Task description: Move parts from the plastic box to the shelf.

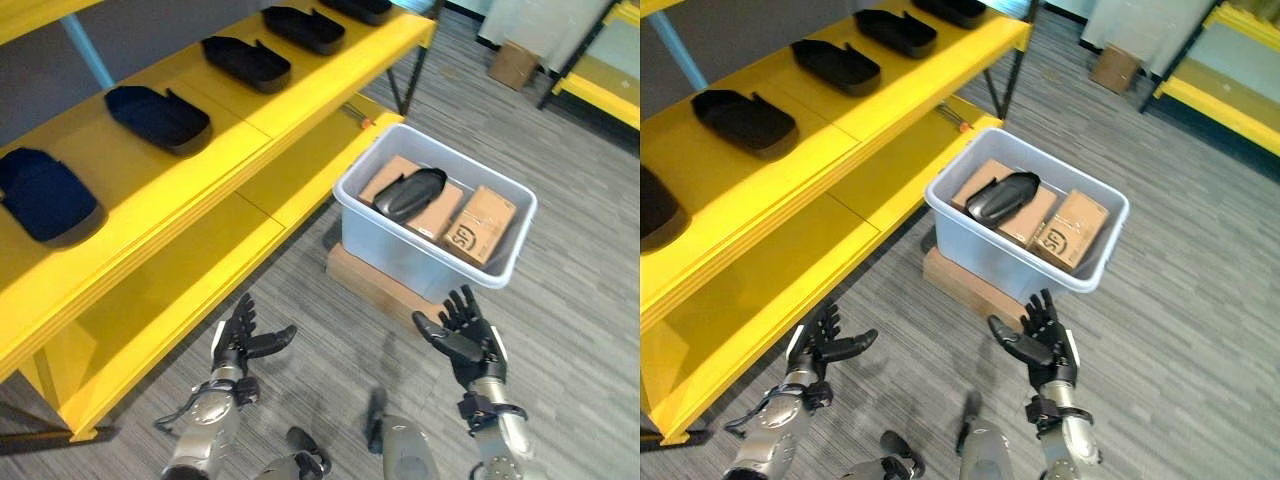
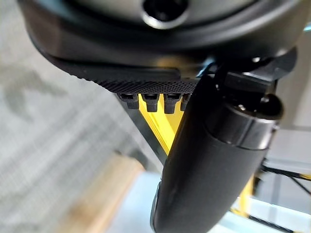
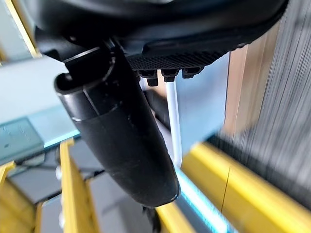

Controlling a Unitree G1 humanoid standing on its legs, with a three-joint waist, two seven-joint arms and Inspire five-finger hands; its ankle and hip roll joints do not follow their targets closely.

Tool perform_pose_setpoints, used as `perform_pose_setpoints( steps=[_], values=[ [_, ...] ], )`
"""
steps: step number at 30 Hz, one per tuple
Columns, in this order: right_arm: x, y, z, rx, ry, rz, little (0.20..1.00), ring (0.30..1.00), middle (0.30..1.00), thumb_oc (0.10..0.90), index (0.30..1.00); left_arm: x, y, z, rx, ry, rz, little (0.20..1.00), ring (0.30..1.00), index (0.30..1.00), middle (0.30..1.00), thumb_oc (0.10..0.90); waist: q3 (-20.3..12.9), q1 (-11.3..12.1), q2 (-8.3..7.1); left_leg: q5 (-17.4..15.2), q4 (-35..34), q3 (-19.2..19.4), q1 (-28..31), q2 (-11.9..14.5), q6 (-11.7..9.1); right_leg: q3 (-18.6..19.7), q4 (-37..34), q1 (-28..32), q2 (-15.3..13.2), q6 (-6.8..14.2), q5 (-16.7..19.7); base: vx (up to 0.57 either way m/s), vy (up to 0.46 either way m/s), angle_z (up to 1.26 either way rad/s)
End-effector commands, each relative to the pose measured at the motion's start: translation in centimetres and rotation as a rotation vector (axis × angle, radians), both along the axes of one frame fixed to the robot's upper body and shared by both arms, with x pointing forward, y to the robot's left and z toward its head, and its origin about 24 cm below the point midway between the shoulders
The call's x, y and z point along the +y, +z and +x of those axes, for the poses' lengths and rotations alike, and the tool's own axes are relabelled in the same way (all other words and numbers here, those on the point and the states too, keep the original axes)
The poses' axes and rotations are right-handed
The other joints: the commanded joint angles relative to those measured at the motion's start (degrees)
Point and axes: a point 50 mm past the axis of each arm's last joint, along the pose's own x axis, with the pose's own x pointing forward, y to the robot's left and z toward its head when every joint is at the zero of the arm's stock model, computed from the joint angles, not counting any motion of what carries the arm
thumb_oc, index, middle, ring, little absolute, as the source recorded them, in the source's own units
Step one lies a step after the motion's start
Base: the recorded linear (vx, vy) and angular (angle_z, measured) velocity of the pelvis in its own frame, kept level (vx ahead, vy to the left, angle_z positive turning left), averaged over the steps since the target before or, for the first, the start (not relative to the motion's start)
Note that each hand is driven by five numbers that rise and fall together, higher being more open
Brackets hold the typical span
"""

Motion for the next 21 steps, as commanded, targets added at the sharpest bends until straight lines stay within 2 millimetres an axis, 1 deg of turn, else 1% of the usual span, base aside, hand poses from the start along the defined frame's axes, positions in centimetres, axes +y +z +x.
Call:
perform_pose_setpoints(
  steps=[1, 3, 4, 5, 6, 7, 8, 9, 11, 12, 18, 21],
  values=[
    [-0.5, 4.7, 1.6, -0.26, 0.014, -0.044, 1.0, 1.0, 1.0, 0.9, 1.0, 2.1, 2.0, -1.1, -0.132, 0.039, 0.028, 1.0, 1.0, 1.0, 1.0, 0.9, -6.72, 1.7, -0.86, 5.36, -2.33, 4.07, 7.28, 13.74, -11.71, 2.98, -3.9, -1.89, -2.67, 2.68, 9.37, 0.0, -0.214, -0.37],
    [-0.8, 4.6, 1.3, -0.258, 0.005, -0.05, 1.0, 1.0, 1.0, 0.9, 1.0, 2.2, 1.8, -1.4, -0.123, 0.041, 0.027, 1.0, 1.0, 1.0, 1.0, 0.9, -7.39, 1.3, -0.63, 6.3, -2.61, 5.02, 8.11, 14.94, -12.68, 4.35, -4.79, -1.64, -1.26, 2.38, 7.87, 0.02, -0.136, -0.56],
    [-1.0, 4.6, 1.1, -0.255, -0.002, -0.047, 1.0, 1.0, 1.0, 0.9, 1.0, 2.1, 1.7, -1.5, -0.119, 0.032, 0.026, 1.0, 1.0, 1.0, 1.0, 0.9, -7.56, 1.01, -0.38, 6.78, -2.75, 5.3, 8.45, 15.49, -13.15, 4.67, -4.94, -1.59, -0.72, 2.17, 6.98, 0.03, -0.087, -0.68],
    [-1.0, 4.6, 1.1, -0.255, -0.002, -0.047, 1.0, 1.0, 1.0, 0.9, 1.0, 2.1, 1.7, -1.5, -0.118, 0.032, 0.026, 1.0, 1.0, 1.0, 1.0, 0.9, -7.56, 1.04, -0.36, 6.8, -2.76, 5.32, 8.48, 15.52, -13.18, 4.69, -4.93, -1.59, -0.69, 2.16, 6.96, 0.03, -0.078, -0.52],
    [-1.1, 4.5, 0.8, -0.252, -0.006, -0.049, 1.0, 1.0, 1.0, 0.9, 1.0, 1.9, 1.5, -1.6, -0.113, 0.023, 0.025, 1.0, 1.0, 1.0, 1.0, 0.9, -7.71, 0.61, 0.02, 7.2, -2.88, 5.4, 8.81, 16.04, -13.64, 4.9, -5.22, -1.39, -0.15, 1.92, 5.91, 0.05, -0.117, -0.25],
    [-1.4, 4.5, 0.5, -0.249, -0.012, -0.058, 1.0, 1.0, 1.0, 0.9, 1.0, 1.6, 1.3, -1.7, -0.108, 0.012, 0.015, 1.0, 1.0, 1.0, 1.0, 0.9, -7.85, -0.15, 0.83, 7.97, -3.19, 5.76, 9.46, 17.09, -14.4, 5.17, -5.57, -1.08, 0.79, 1.49, 4.24, 0.07, -0.151, -0.15],
    [-1.7, 4.4, 0.3, -0.244, -0.017, -0.066, 1.0, 1.0, 1.0, 0.9, 1.0, 1.4, 1.2, -1.8, -0.105, 0.005, 0.008, 1.0, 1.0, 1.0, 1.0, 0.9, -7.78, -0.4, 1.5, 8.51, -3.35, 6.04, 9.96, 17.82, -14.94, 5.41, -5.59, -0.93, 1.54, 1.09, 3.19, 0.05, -0.116, -0.17],
    [-1.7, 4.4, 0.3, -0.244, -0.017, -0.066, 1.0, 1.0, 1.0, 0.9, 1.0, 1.4, 1.2, -1.8, -0.105, 0.005, 0.007, 1.0, 1.0, 1.0, 1.0, 0.9, -7.76, -0.36, 1.55, 8.55, -3.35, 6.06, 10.01, 17.89, -14.99, 5.42, -5.59, -0.91, 1.6, 1.06, 3.16, 0.04, -0.08, -0.23],
    [-2.1, 4.6, 0.0, -0.247, -0.025, -0.083, 1.0, 1.0, 1.0, 0.9, 1.0, 1.0, 1.0, -1.9, -0.1, -0.01, -0.003, 1.0, 1.0, 1.0, 1.0, 0.9, -7.6, -0.95, 2.62, 9.67, -3.68, 6.53, 10.63, 19.19, -15.95, 5.78, -5.79, -0.57, 2.82, 0.42, 1.62, 0.05, -0.106, -0.25],
    [-2.4, 4.7, -0.2, -0.255, -0.041, -0.088, 1.0, 1.0, 1.0, 0.9, 1.0, 0.6, 0.8, -1.9, -0.093, -0.024, -0.004, 1.0, 1.0, 1.0, 1.0, 0.9, -7.4, -1.49, 3.54, 10.74, -4.2, 6.62, 11.27, 20.27, -16.78, 6.22, -5.82, -0.28, 3.9, -0.1, 0.58, 0.07, -0.129, -0.09],
    [-2.8, 5.2, -0.4, -0.275, -0.045, -0.107, 1.0, 1.0, 1.0, 0.9, 1.0, -0.9, 0.7, -1.5, -0.095, -0.064, -0.032, 1.0, 1.0, 1.0, 1.0, 0.9, -6.71, -2.5, 6.29, 14.05, -6.3, 6.94, 12.88, 22.51, -18.93, 6.9, -5.38, -0.02, 6.52, -1.17, -1.68, 0.05, -0.088, -0.01],
    [-3.0, 5.4, -0.4, -0.28, -0.041, -0.117, 1.0, 1.0, 1.0, 0.9, 1.0, -1.8, 1.0, -0.9, -0.111, -0.09, -0.049, 1.0, 1.0, 1.0, 1.0, 0.9, -6.01, -2.85, 7.63, 16.09, -7.16, 6.69, 12.86, 23.7, -19.81, 7.26, -3.66, -1.08, 7.86, -2.01, -3.33, 0.0, -0.094, -0.07]
  ],
)
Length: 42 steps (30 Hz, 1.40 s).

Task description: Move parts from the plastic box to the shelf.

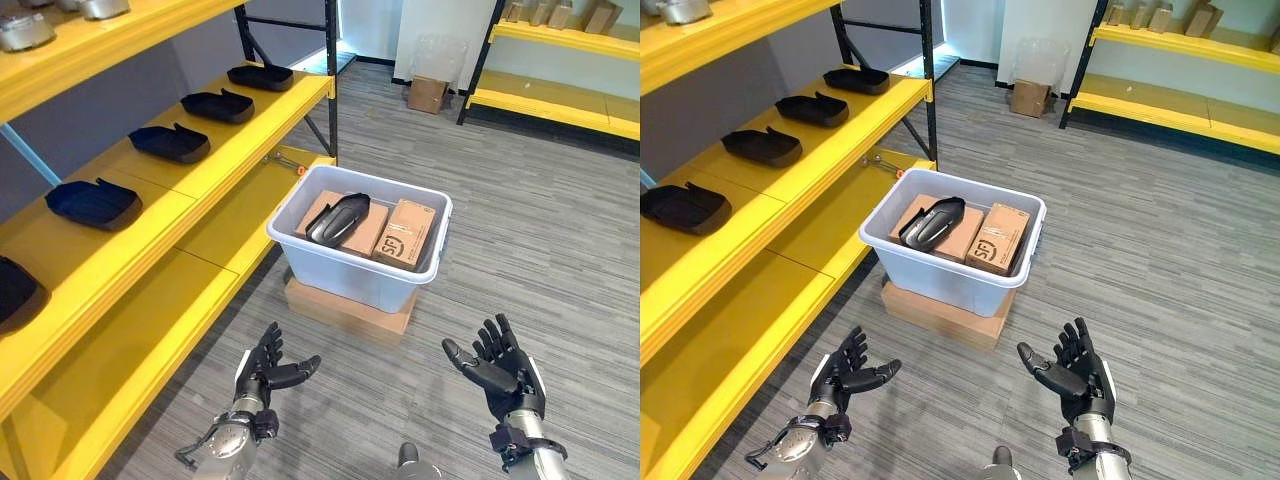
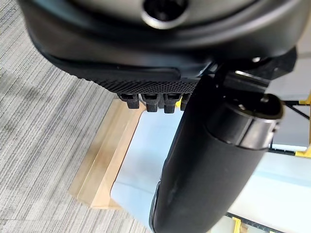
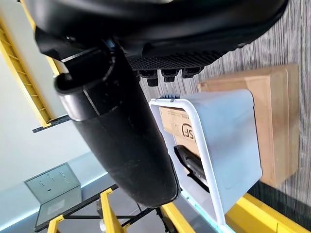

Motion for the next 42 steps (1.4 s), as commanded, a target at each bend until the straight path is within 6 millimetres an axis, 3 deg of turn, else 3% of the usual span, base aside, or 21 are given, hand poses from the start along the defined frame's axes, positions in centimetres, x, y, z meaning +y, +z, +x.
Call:
perform_pose_setpoints(
  steps=[1, 6, 9, 10, 11, 12, 13, 14, 16, 17, 20, 21, 25, 28, 34, 41, 42],
  values=[
    [-1.3, 5.5, 1.8, -0.306, -0.013, -0.069, 1.0, 1.0, 1.0, 0.9, 1.0, 0.2, 4.4, 3.7, -0.258, -0.013, -0.012, 1.0, 1.0, 1.0, 1.0, 0.9, 0.52, -0.32, 0.55, 6.37, 0.07, 0.46, 3.29, 10.31, -5.96, 2.56, 2.5, -2.21, 0.1, 0.23, -0.57, -0.01, -0.079, -0.09],
    [-1.7, 5.5, 1.3, -0.298, -0.025, -0.091, 1.0, 1.0, 1.0, 0.9, 1.0, -1.3, 4.7, 4.6, -0.275, -0.052, -0.036, 1.0, 1.0, 1.0, 1.0, 0.9, 2.08, -1.11, 1.64, 9.07, 3.55, -1.27, 2.38, 14.58, -6.86, 4.1, 6.8, -3.64, 3.61, -2.67, -4.93, 0.0, -0.201, -0.04],
    [-1.6, 5.6, 1.3, -0.292, -0.015, -0.123, 1.0, 1.0, 1.0, 0.9, 1.0, -1.8, 5.1, 5.2, -0.291, -0.04, -0.052, 1.0, 1.0, 1.0, 1.0, 0.9, 4.29, 0.17, 1.53, 10.07, 12.63, -9.33, -0.25, 15.99, -6.37, 6.39, 7.93, -3.02, 6.5, -4.88, -7.27, 0.03, -0.194, -0.25],
    [-1.6, 5.6, 1.4, -0.288, -0.015, -0.129, 1.0, 1.0, 1.0, 0.9, 1.0, -1.7, 5.3, 5.3, -0.297, -0.033, -0.053, 1.0, 1.0, 1.0, 1.0, 0.9, 5.08, 0.96, 1.32, 10.49, 14.41, -14.5, -2.11, 14.32, -5.82, 7.17, 7.99, -2.81, 7.07, -5.4, -7.68, -0.01, -0.071, -0.66],
    [-1.6, 5.6, 1.4, -0.288, -0.015, -0.129, 1.0, 1.0, 1.0, 0.9, 1.0, -1.7, 5.3, 5.3, -0.297, -0.033, -0.053, 1.0, 1.0, 1.0, 1.0, 0.9, 5.07, 0.84, 1.34, 10.46, 14.5, -14.69, -2.29, 14.36, -5.82, 7.04, 8.0, -2.82, 7.07, -5.4, -7.7, -0.11, -0.046, -0.65],
    [-1.3, 5.5, 2.2, -0.283, 0.001, -0.136, 1.0, 1.0, 1.0, 0.9, 1.0, -1.0, 5.9, 5.3, -0.323, -0.005, -0.052, 1.0, 1.0, 1.0, 1.0, 0.9, 6.23, 3.59, -0.21, 7.84, 14.29, -24.97, -8.54, 6.09, -1.69, 9.98, 7.65, -3.86, 7.1, -6.07, -6.95, -0.11, -0.011, -0.52],
    [-1.3, 5.5, 2.2, -0.283, 0.001, -0.135, 1.0, 1.0, 1.0, 0.9, 1.0, -1.0, 5.9, 5.3, -0.323, -0.004, -0.051, 1.0, 1.0, 1.0, 1.0, 0.9, 6.0, 3.26, -0.26, 7.75, 14.5, -25.31, -9.08, 5.93, -1.56, 9.7, 7.76, -4.1, 6.9, -5.98, -7.04, -0.06, -0.048, -0.38],
    [-0.9, 5.4, 2.8, -0.278, 0.023, -0.13, 1.0, 1.0, 1.0, 0.9, 1.0, 0.1, 6.1, 4.9, -0.336, 0.037, -0.046, 1.0, 1.0, 1.0, 1.0, 0.9, 6.43, 4.53, -1.85, 7.5, 12.06, -27.95, -12.29, 4.75, -0.83, 11.89, 7.45, -3.64, 7.23, -6.08, -7.09, 0.1, -0.028, -0.59],
    [-0.8, 5.2, 3.1, -0.275, 0.038, -0.127, 1.0, 1.0, 1.0, 0.9, 1.0, 0.8, 6.0, 4.6, -0.336, 0.066, -0.043, 1.0, 1.0, 1.0, 1.0, 0.9, 6.92, 4.82, -2.15, 11.43, 6.3, -26.3, -14.9, 7.54, -1.94, 12.3, 7.54, -3.22, 7.41, -6.02, -7.59, 0.15, 0.109, -0.73],
    [-0.6, 5.3, 3.7, -0.275, 0.049, -0.136, 1.0, 1.0, 1.0, 0.9, 1.0, 1.3, 6.1, 4.6, -0.338, 0.094, -0.038, 1.0, 1.0, 1.0, 1.0, 0.9, 8.4, 6.09, -1.91, 14.85, 0.07, -28.61, -15.72, 8.02, -2.82, 13.47, 9.51, -3.92, 7.27, -5.69, -7.95, 0.16, 0.264, -0.35],
    [-0.5, 5.4, 3.9, -0.28, 0.057, -0.143, 1.0, 1.0, 1.0, 0.9, 1.0, 1.3, 6.1, 4.7, -0.342, 0.104, -0.039, 1.0, 1.0, 1.0, 1.0, 0.9, 8.66, 6.81, -1.71, 15.97, -2.9, -29.98, -15.66, 8.01, -3.07, 14.33, 10.47, -4.32, 7.42, -5.38, -8.31, 0.15, 0.215, -0.58],
    [-0.2, 5.6, 4.7, -0.288, 0.075, -0.143, 1.0, 1.0, 1.0, 0.9, 1.0, 1.4, 6.1, 4.6, -0.349, 0.139, -0.069, 1.0, 1.0, 1.0, 1.0, 0.9, 8.43, 7.6, -0.89, 15.05, -6.29, -31.26, -13.58, 8.85, -3.87, 18.28, 14.21, -4.93, 6.9, -3.75, -11.04, 0.34, 0.485, -1.47],
    [0.0, 5.3, 4.7, -0.277, 0.062, -0.114, 1.0, 1.0, 1.0, 0.9, 1.0, 1.1, 6.7, 5.3, -0.373, 0.127, -0.079, 1.0, 1.0, 1.0, 1.0, 0.9, 8.19, 7.23, -1.58, 11.07, 1.03, -27.17, -14.78, 8.21, -3.34, 19.32, 13.48, -3.64, 4.32, -2.78, -11.03, 0.29, 0.331, -1.01],
    [0.5, 5.4, 5.1, -0.283, 0.066, -0.102, 1.0, 1.0, 1.0, 0.9, 1.0, 1.0, 6.9, 5.6, -0.381, 0.139, -0.08, 1.0, 1.0, 1.0, 1.0, 0.9, 8.06, 7.03, -2.68, 8.36, 2.57, -25.6, -14.82, 5.72, -2.53, 20.24, 10.45, -2.44, 1.08, -1.01, -9.2, 0.14, 0.252, 0.03],
    [1.1, 5.7, 5.6, -0.299, 0.076, -0.077, 1.0, 1.0, 1.0, 0.9, 1.0, 1.1, 7.5, 6.2, -0.399, 0.157, -0.077, 1.0, 1.0, 1.0, 1.0, 0.9, 7.8, 7.28, -5.04, 2.87, 9.25, -24.01, -18.54, 3.93, -0.78, 20.32, 7.35, -2.71, -2.96, 1.25, -5.48, 0.11, 0.156, -0.15],
    [1.3, 6.3, 5.8, -0.325, 0.078, -0.078, 1.0, 1.0, 1.0, 0.9, 1.0, 0.9, 8.0, 6.7, -0.413, 0.141, -0.063, 1.0, 1.0, 1.0, 1.0, 0.9, 7.67, 7.54, -5.85, -1.62, 13.67, -24.98, -21.87, 1.57, 1.66, 19.77, 7.93, -3.03, -5.78, 2.92, -1.91, 0.07, 0.121, 0.0],
    [1.5, 6.5, 5.9, -0.333, 0.082, -0.079, 1.0, 1.0, 1.0, 0.9, 1.0, 0.7, 8.2, 7.0, -0.418, 0.126, -0.058, 1.0, 1.0, 1.0, 1.0, 0.9, 7.76, 7.44, -5.67, -2.77, 13.26, -25.44, -21.74, -0.11, 3.02, 20.45, 10.75, -4.39, -6.38, 3.17, 0.65, 0.08, 0.208, 0.09]
  ],
)
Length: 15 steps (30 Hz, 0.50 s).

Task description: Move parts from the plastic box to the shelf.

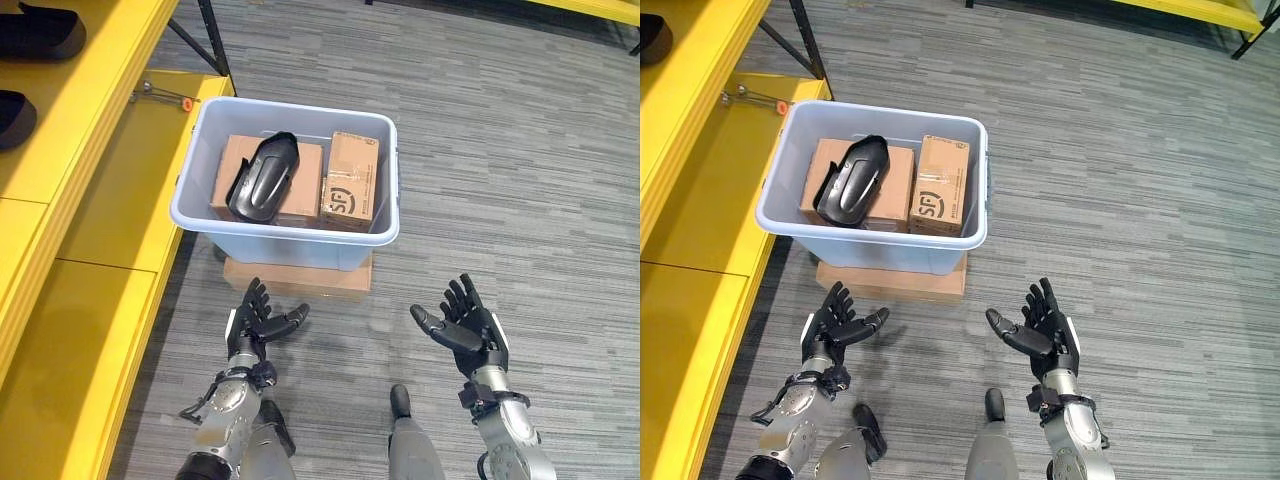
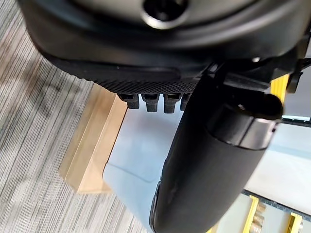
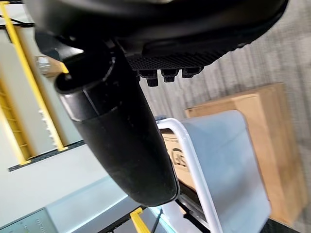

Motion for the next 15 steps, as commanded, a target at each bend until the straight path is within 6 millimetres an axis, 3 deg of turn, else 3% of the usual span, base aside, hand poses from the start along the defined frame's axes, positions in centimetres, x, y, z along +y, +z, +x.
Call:
perform_pose_setpoints(
  steps=[1, 2, 4, 7, 8, 9, 10, 11, 15],
  values=[
    [-1.4, 3.9, 0.0, -0.203, -0.031, -0.062, 1.0, 1.0, 1.0, 0.9, 1.0, -0.1, 3.7, 0.9, -0.208, -0.008, 0.021, 1.0, 1.0, 1.0, 1.0, 0.9, -3.69, -0.42, 1.49, 5.55, -4.78, -3.69, -1.57, 2.03, 0.2, 0.0, 10.05, 2.52, -2.57, 2.93, 2.72, 0.12, 0.334, 0.13],
    [-1.0, 3.8, 0.2, -0.2, -0.018, -0.065, 1.0, 1.0, 1.0, 0.9, 1.0, -0.4, 3.7, 1.2, -0.204, -0.026, 0.033, 1.0, 1.0, 1.0, 1.0, 0.9, -2.95, -0.97, 2.11, 3.71, -6.15, -3.67, 0.51, -0.43, 1.41, 0.73, 16.84, -0.69, -2.85, 2.16, 6.14, 0.08, 0.229, 0.16],
    [-0.8, 3.9, 0.3, -0.202, -0.009, -0.064, 1.0, 1.0, 1.0, 0.9, 1.0, -0.5, 3.9, 1.3, -0.209, -0.035, 0.034, 1.0, 1.0, 1.0, 1.0, 0.9, -2.16, -1.31, 2.4, 3.2, -7.19, -3.03, 1.71, -1.44, 2.48, 0.74, 20.39, -3.25, -3.02, 1.63, 7.49, 0.03, 0.236, 0.2],
    [-0.2, 3.7, 0.5, -0.194, 0.019, -0.063, 1.0, 1.0, 1.0, 0.9, 1.0, -0.6, 4.0, 1.4, -0.211, -0.046, 0.045, 1.0, 1.0, 1.0, 1.0, 0.9, -0.82, -1.73, 3.08, 1.96, -10.54, -0.83, 6.12, -4.03, 3.91, -4.66, 25.26, -6.9, -3.85, 0.96, 6.41, 0.07, 0.258, -0.09],
    [-0.1, 3.6, 0.5, -0.194, 0.02, -0.057, 1.0, 1.0, 1.0, 0.9, 1.0, -0.7, 4.0, 1.5, -0.212, -0.046, 0.04, 1.0, 1.0, 1.0, 1.0, 0.9, -0.49, -2.31, 3.0, 1.72, -11.48, -0.33, 7.33, -4.48, 3.82, -5.39, 24.53, -8.62, -3.14, 0.83, 4.76, 0.18, 0.176, -0.59],
    [0.0, 3.8, 0.7, -0.201, 0.028, -0.055, 1.0, 1.0, 1.0, 0.9, 1.0, -0.7, 3.9, 1.5, -0.207, -0.039, 0.032, 1.0, 1.0, 1.0, 1.0, 0.9, -0.06, -3.05, 2.67, 1.55, -12.37, 0.21, 8.95, -5.44, 3.11, -6.7, 19.31, -10.57, -0.96, 0.55, 1.63, 0.19, 0.106, -0.54],
    [0.1, 4.0, 1.0, -0.21, 0.035, -0.056, 1.0, 1.0, 1.0, 0.9, 1.0, -0.8, 3.9, 1.7, -0.209, -0.032, 0.028, 1.0, 1.0, 1.0, 1.0, 0.9, 0.4, -3.32, 2.25, 0.89, -12.82, 0.88, 10.29, -5.87, 2.63, -8.5, 14.73, -12.06, -0.26, 0.82, 1.85, 0.31, -0.008, -0.63],
    [0.3, 4.2, 1.0, -0.224, 0.042, -0.065, 1.0, 1.0, 1.0, 0.9, 1.0, -0.8, 3.8, 1.8, -0.205, -0.016, 0.02, 1.0, 1.0, 1.0, 1.0, 0.9, 0.25, -3.41, 1.71, -0.17, -13.31, 2.73, 12.86, -6.04, 1.41, -13.23, 5.33, -12.3, -2.43, 2.03, 4.82, 0.31, -0.111, -0.29],
    [-0.1, 4.4, 0.8, -0.23, 0.045, -0.07, 1.0, 1.0, 1.0, 0.9, 1.0, -1.5, 3.6, 1.6, -0.207, -0.034, 0.002, 1.0, 1.0, 1.0, 1.0, 0.9, -0.54, -4.16, 1.67, -1.45, -10.73, 2.4, 13.73, -5.07, 0.05, -10.72, 3.82, -9.11, -1.54, 1.97, 5.31, 0.2, -0.088, 0.14]
  ],
)
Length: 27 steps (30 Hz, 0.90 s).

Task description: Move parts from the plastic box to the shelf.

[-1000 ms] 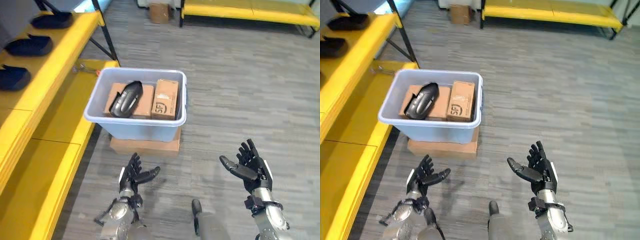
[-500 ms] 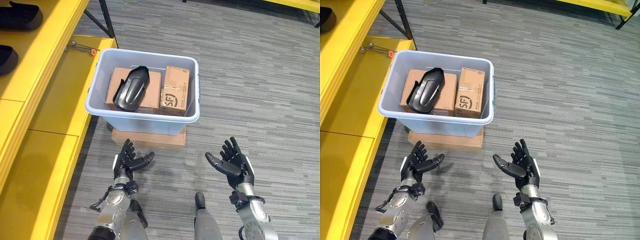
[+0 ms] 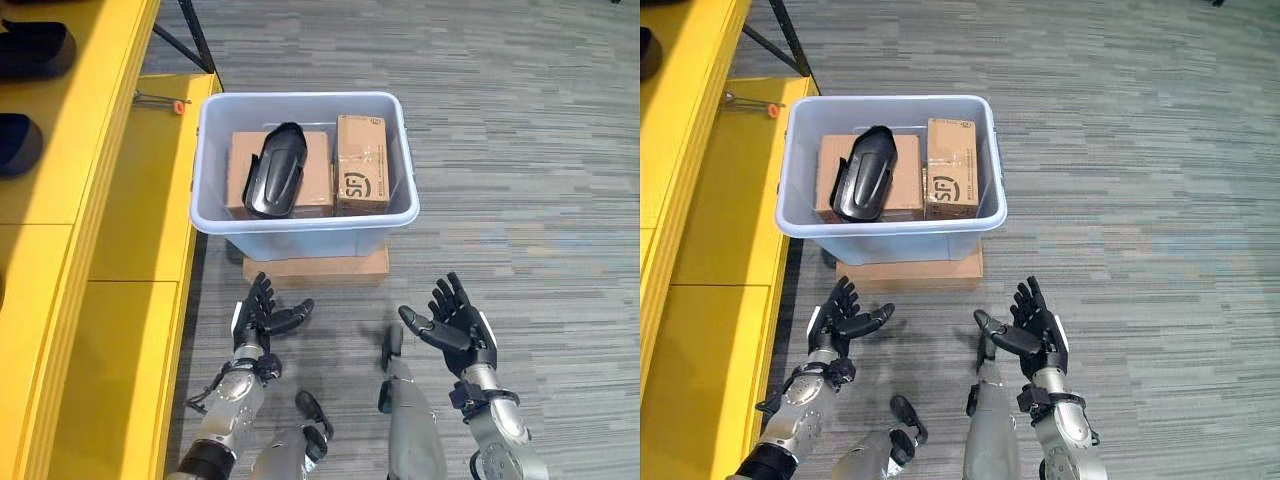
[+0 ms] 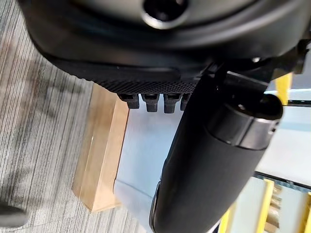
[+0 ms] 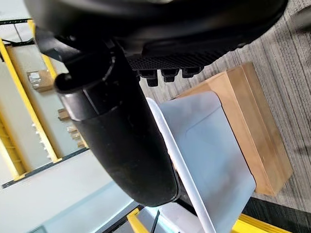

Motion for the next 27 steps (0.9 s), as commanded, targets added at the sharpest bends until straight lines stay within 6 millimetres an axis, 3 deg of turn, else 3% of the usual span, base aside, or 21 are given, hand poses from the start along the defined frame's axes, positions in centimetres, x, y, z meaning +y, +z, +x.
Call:
perform_pose_setpoints(
  steps=[1, 3, 16, 19, 20, 24, 27],
  values=[
    [-2.0, 5.5, 1.5, -0.284, -0.02, -0.077, 1.0, 1.0, 1.0, 0.9, 1.0, -0.7, 4.4, 1.3, -0.249, -0.032, -0.003, 1.0, 1.0, 1.0, 1.0, 0.9, -3.96, 0.04, 1.39, 1.13, -0.26, -4.33, 3.67, 9.36, -7.58, 1.77, 3.48, 6.79, 0.89, 3.53, 2.2, 0.1, -0.092, 0.3],
    [-2.3, 5.7, 1.5, -0.292, -0.025, -0.089, 1.0, 1.0, 1.0, 0.9, 1.0, -1.1, 4.5, 1.3, -0.256, -0.04, -0.023, 1.0, 1.0, 1.0, 1.0, 0.9, -4.46, -0.06, 1.89, 1.2, -0.05, -4.13, 3.89, 10.15, -8.01, 0.56, 3.75, 7.45, 1.1, 3.56, 1.88, 0.1, -0.093, 0.17],
    [-2.5, 5.9, 1.8, -0.294, -0.037, -0.111, 1.0, 1.0, 1.0, 0.9, 1.0, -1.9, 4.3, 1.2, -0.247, -0.059, -0.042, 1.0, 1.0, 1.0, 1.0, 0.9, -5.8, -0.45, 4.35, 2.42, -3.41, -3.47, 6.77, 10.92, -9.3, 2.17, 7.42, 6.64, 1.82, 3.16, -0.51, 0.08, -0.045, -0.04],
    [-2.6, 6.0, 1.8, -0.297, -0.036, -0.113, 1.0, 1.0, 1.0, 0.9, 1.0, -2.0, 4.4, 1.3, -0.253, -0.067, -0.045, 1.0, 1.0, 1.0, 1.0, 0.9, -5.71, -0.71, 4.44, 3.71, -2.32, -3.1, 6.09, 11.27, -9.3, 2.5, 8.5, 6.32, 1.72, 1.9, -0.63, 0.03, -0.069, 0.09],
    [-2.7, 5.9, 1.7, -0.295, -0.039, -0.117, 1.0, 1.0, 1.0, 0.9, 1.0, -2.2, 4.4, 1.3, -0.252, -0.073, -0.048, 1.0, 1.0, 1.0, 1.0, 0.9, -5.73, -0.72, 5.03, 2.86, -1.74, -3.84, 6.63, 11.77, -10.02, 2.59, 9.35, 6.83, 2.06, 2.3, -2.24, -0.01, -0.114, 0.11],
    [-2.8, 6.0, 1.6, -0.295, -0.035, -0.133, 1.0, 1.0, 1.0, 0.9, 1.0, -2.5, 4.9, 1.4, -0.274, -0.084, -0.063, 1.0, 1.0, 1.0, 1.0, 0.9, -5.8, -0.66, 5.37, 6.92, 2.39, -4.18, 5.68, 13.93, -11.14, 1.78, 9.54, 7.93, 3.46, 0.06, -3.54, 0.04, -0.131, 0.12],
    [-2.9, 6.3, 1.5, -0.307, -0.025, -0.146, 1.0, 1.0, 1.0, 0.9, 1.0, -2.8, 5.2, 1.5, -0.288, -0.09, -0.078, 1.0, 1.0, 1.0, 1.0, 0.9, -4.77, 0.4, 5.26, 14.1, 14.1, -8.63, 0.92, 16.52, -13.46, 1.34, 8.3, 11.03, 5.91, -2.85, -5.72, 0.02, -0.199, 0.04]
  ],
)
